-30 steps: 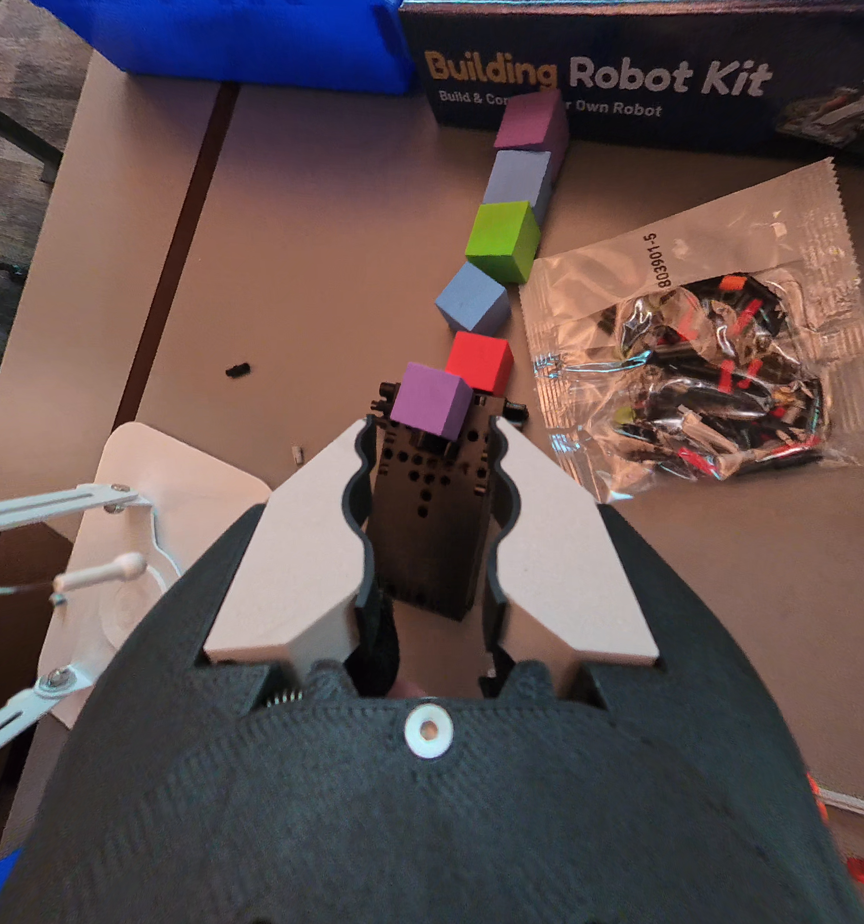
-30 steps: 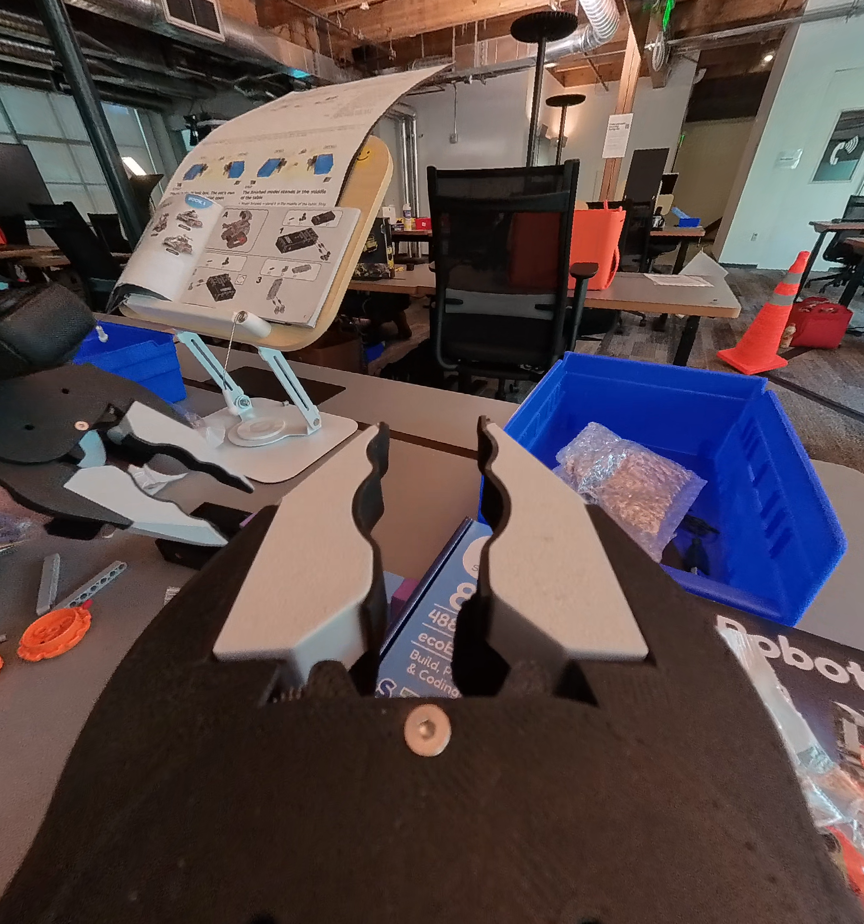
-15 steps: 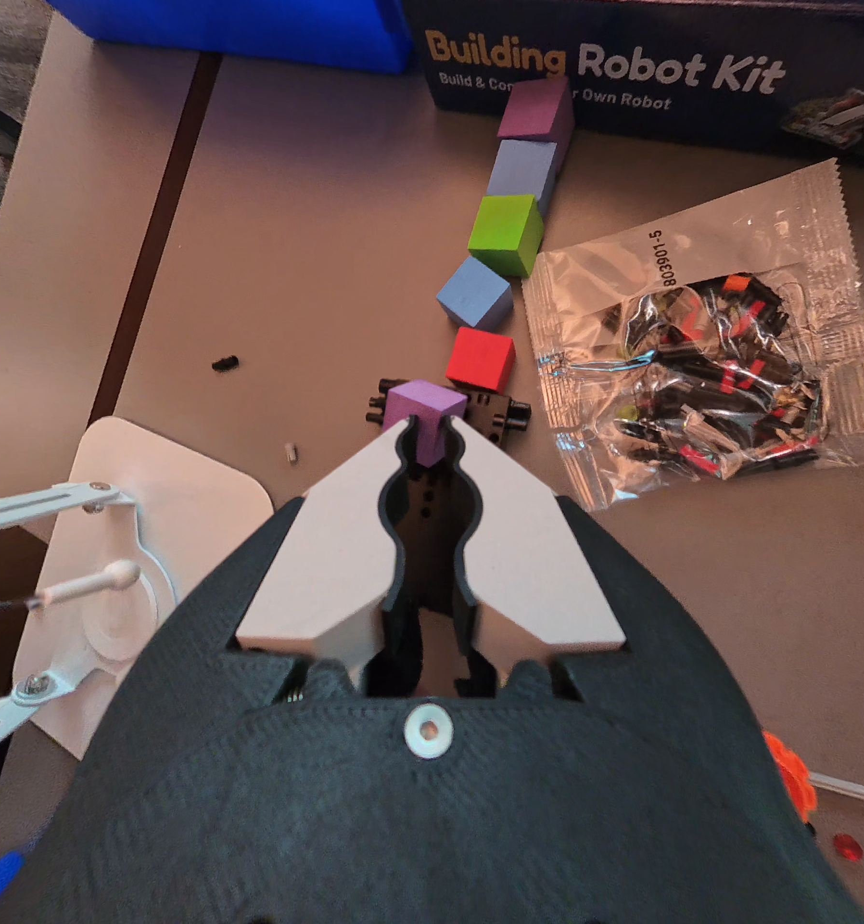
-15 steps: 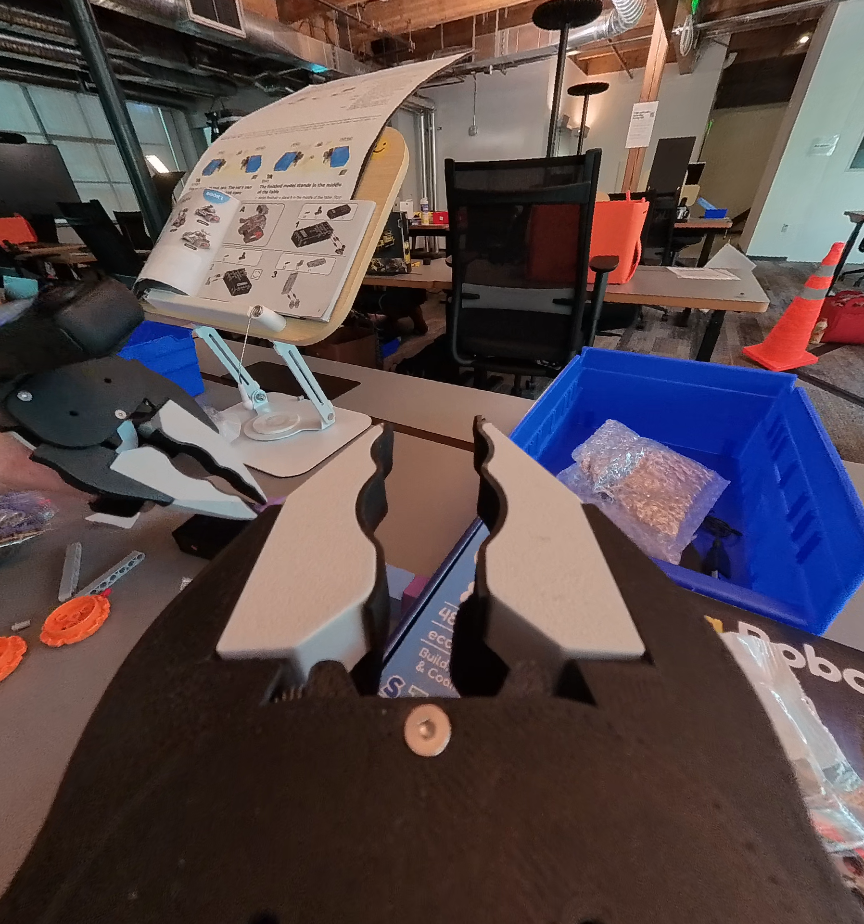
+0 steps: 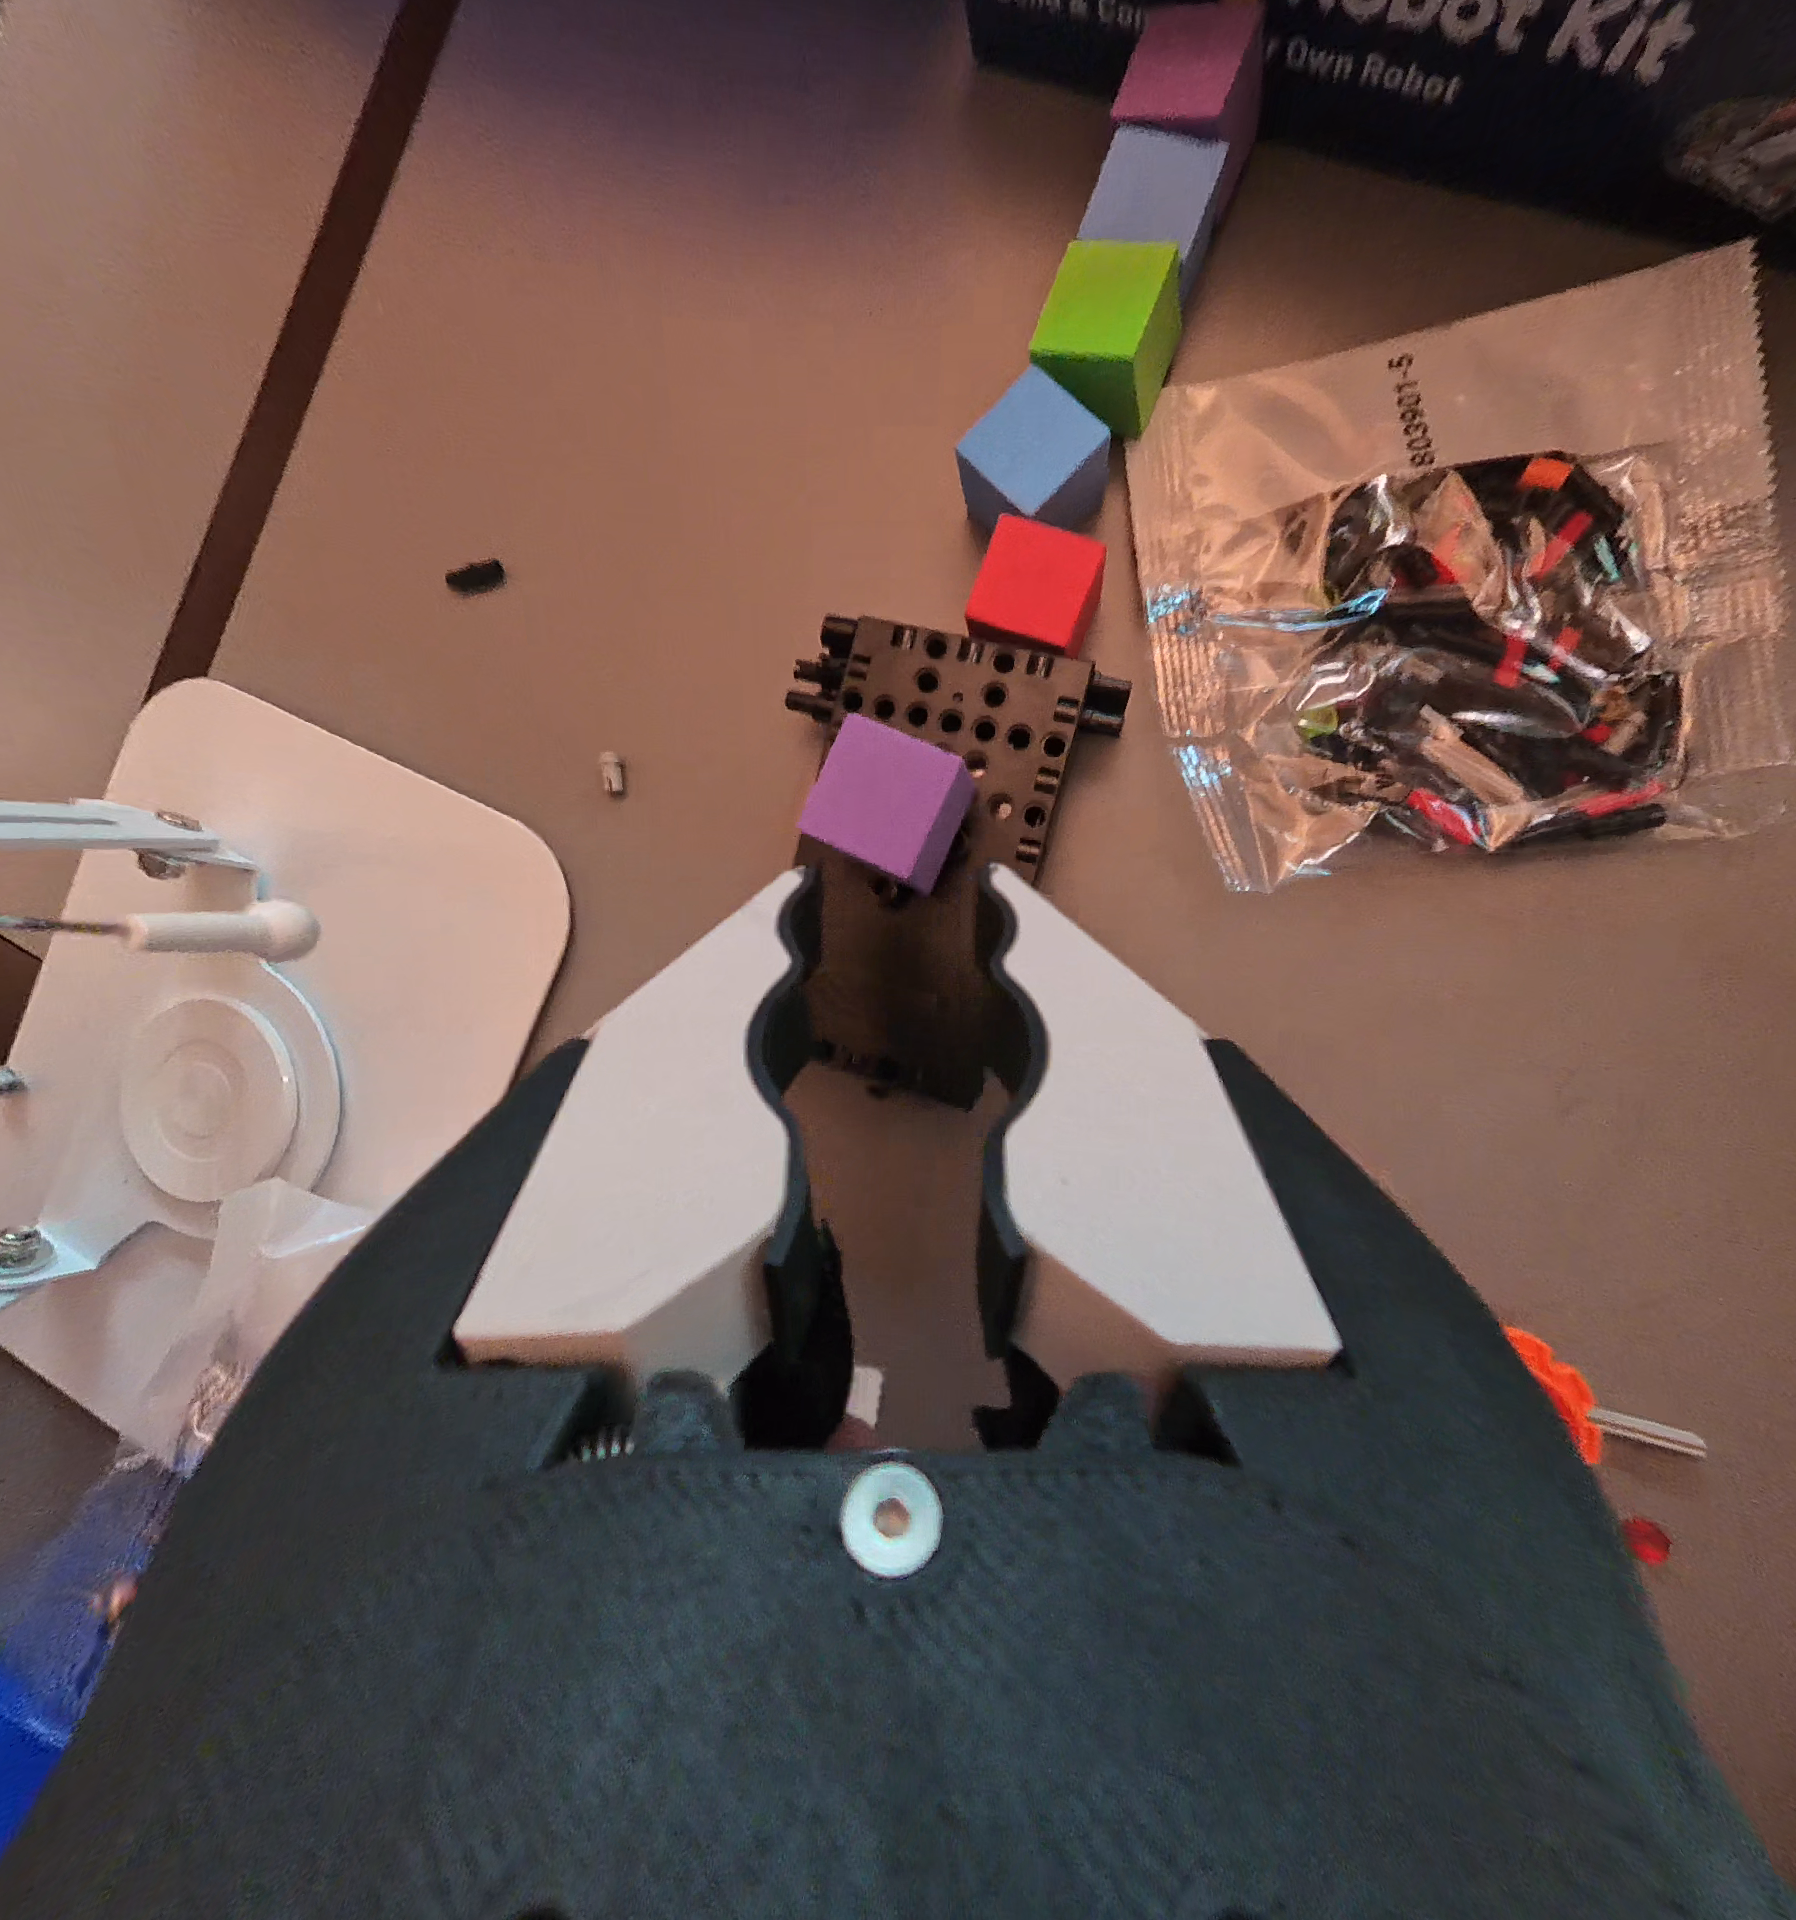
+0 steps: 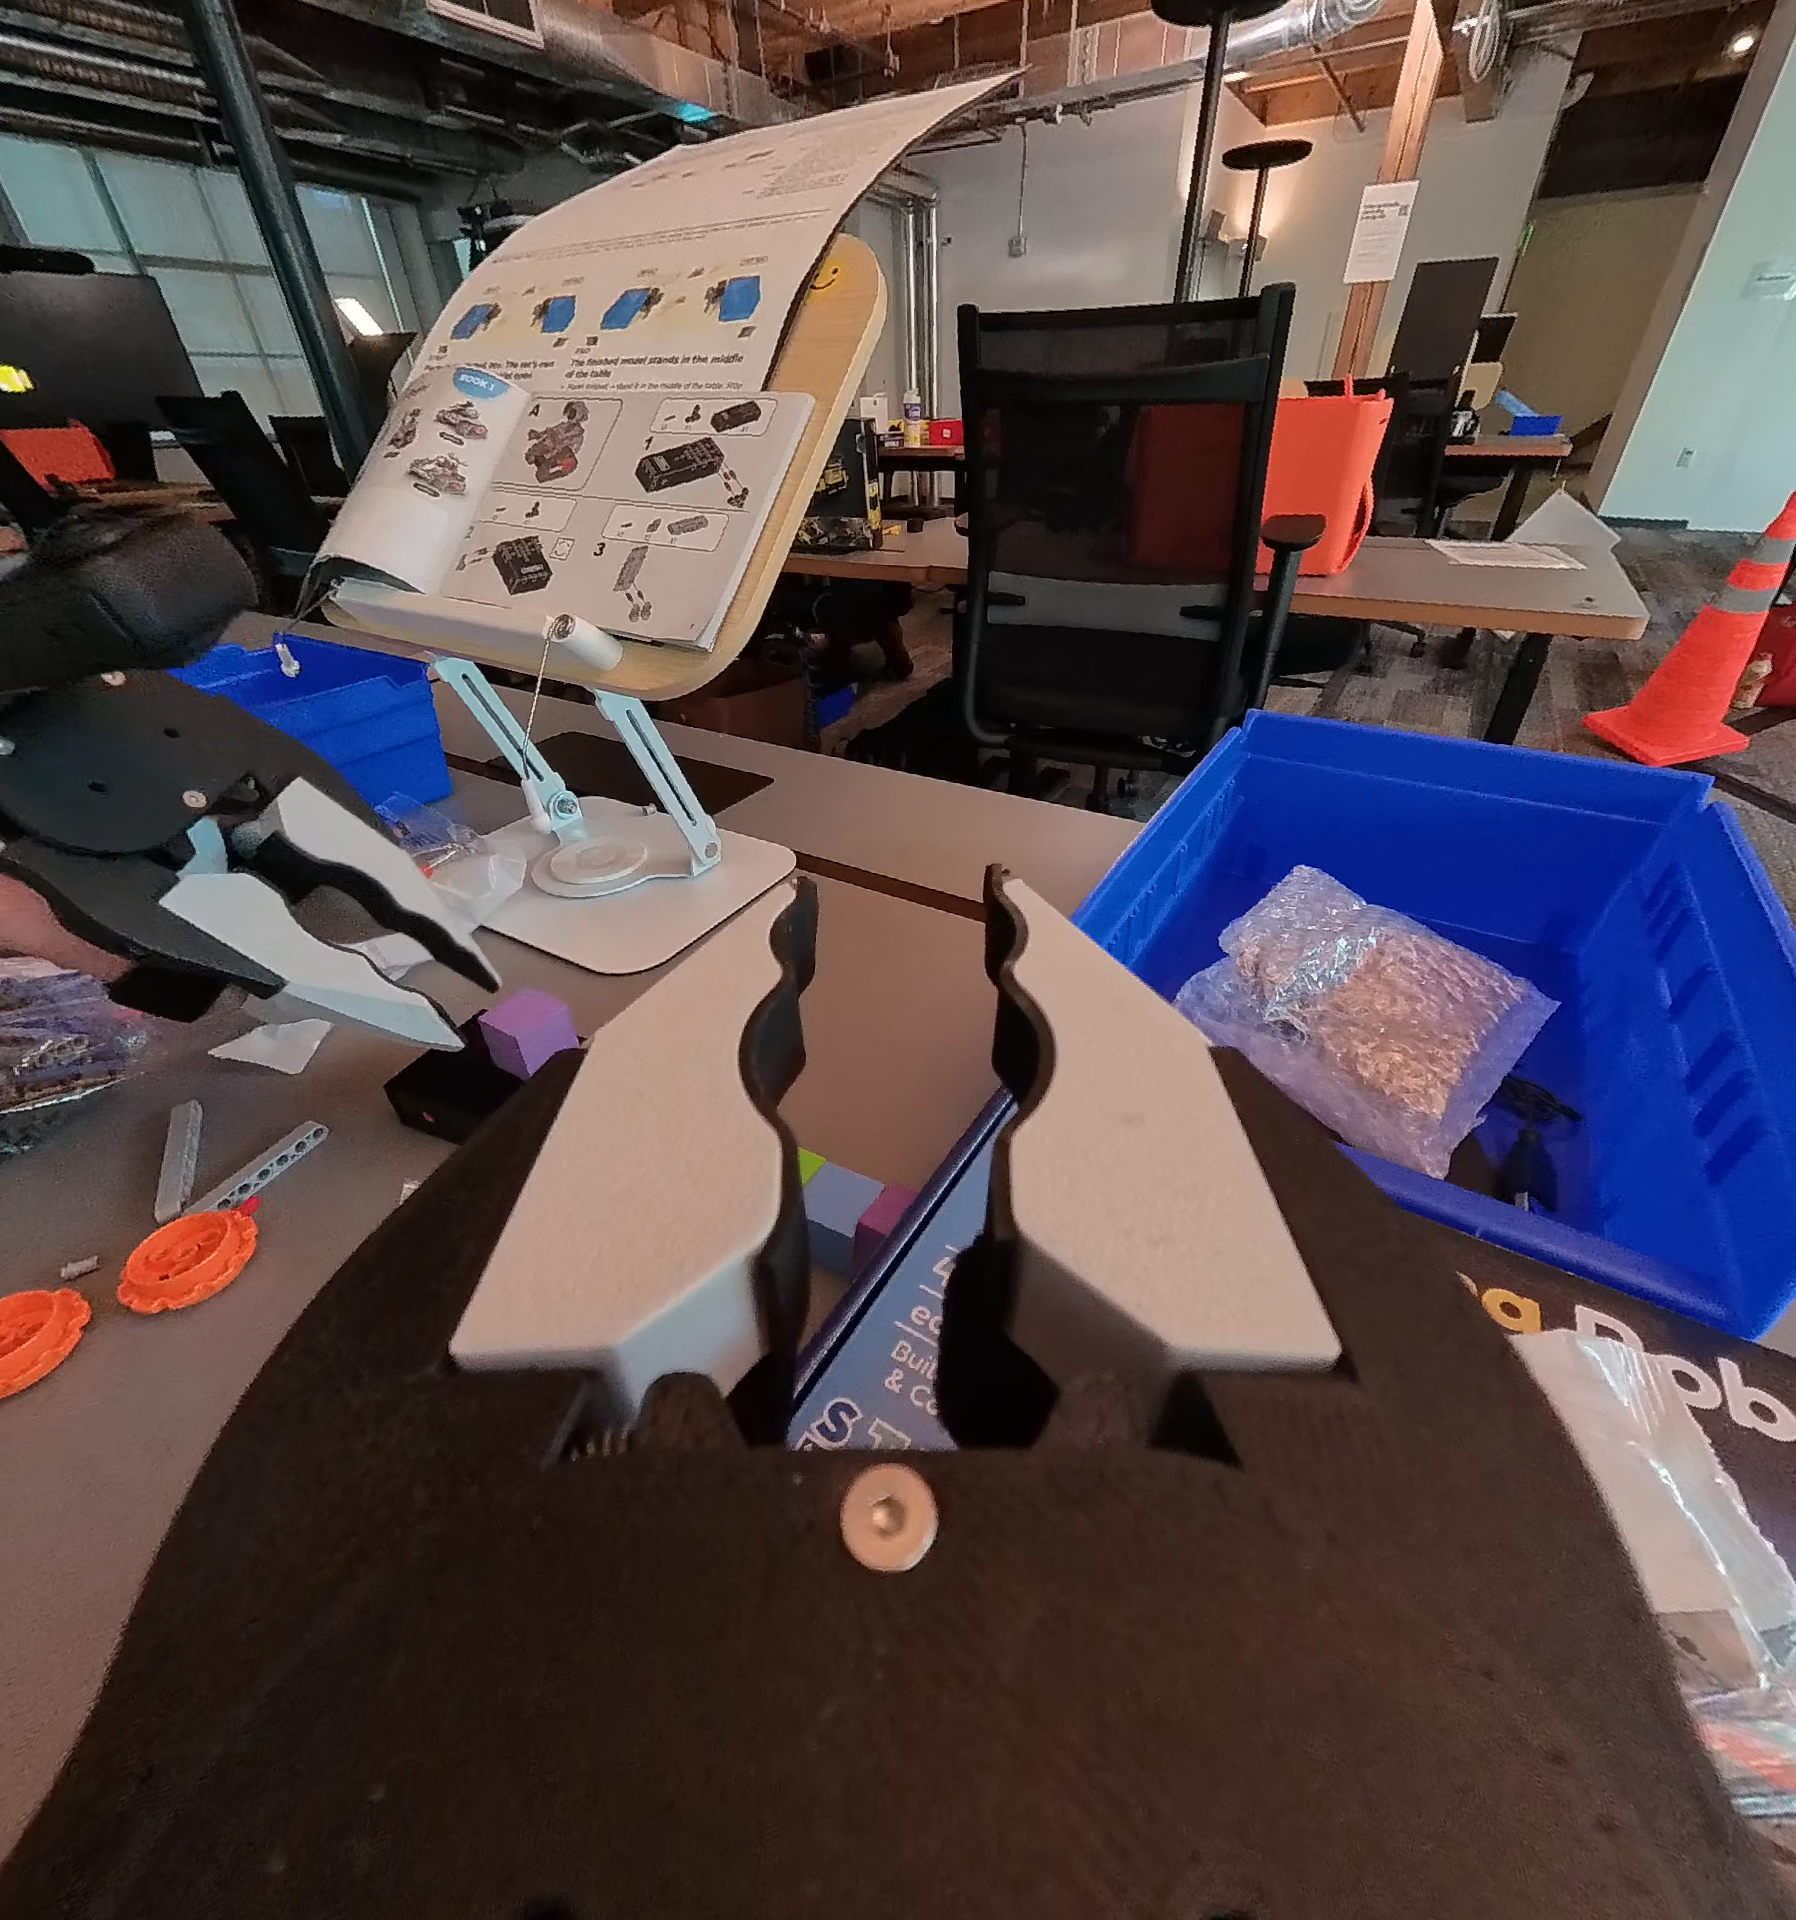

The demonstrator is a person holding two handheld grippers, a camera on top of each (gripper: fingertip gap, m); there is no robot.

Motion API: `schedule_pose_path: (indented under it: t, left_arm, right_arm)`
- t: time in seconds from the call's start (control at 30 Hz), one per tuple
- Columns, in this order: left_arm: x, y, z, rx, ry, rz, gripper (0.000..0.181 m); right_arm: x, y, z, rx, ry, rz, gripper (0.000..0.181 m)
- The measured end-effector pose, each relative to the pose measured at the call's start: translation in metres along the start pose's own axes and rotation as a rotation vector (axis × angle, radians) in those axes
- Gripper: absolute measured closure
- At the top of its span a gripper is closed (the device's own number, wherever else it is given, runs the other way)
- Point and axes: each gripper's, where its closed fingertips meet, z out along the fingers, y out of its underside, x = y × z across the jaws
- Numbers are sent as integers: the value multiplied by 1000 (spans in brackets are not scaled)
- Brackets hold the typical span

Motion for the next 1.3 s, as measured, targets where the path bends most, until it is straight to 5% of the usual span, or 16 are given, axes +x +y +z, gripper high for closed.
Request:
schedule_pose_path:
  t: [0.13, 0.87, 0.93, 1.1, 1.3]
  left_arm:
    - [-1, -9, 5, 13, -7, 41, 144]
    - [0, 0, 8, 14, -29, 57, 152]
    - [-2, 4, 5, -25, -51, 54, 137]
    - [3, -33, -7, 16, -75, 108, 132]
    - [26, -50, 31, -120, 6, 235, 143]
  right_arm:
    - [-1, 1, 1, -3, -4, 1, 150]
    - [-4, 3, 3, -10, -20, 0, 151]
    - [-4, 3, 2, -9, -20, 1, 151]
    - [-3, 2, 2, -6, -20, 7, 151]
    - [-2, 3, 2, -7, -19, 6, 151]
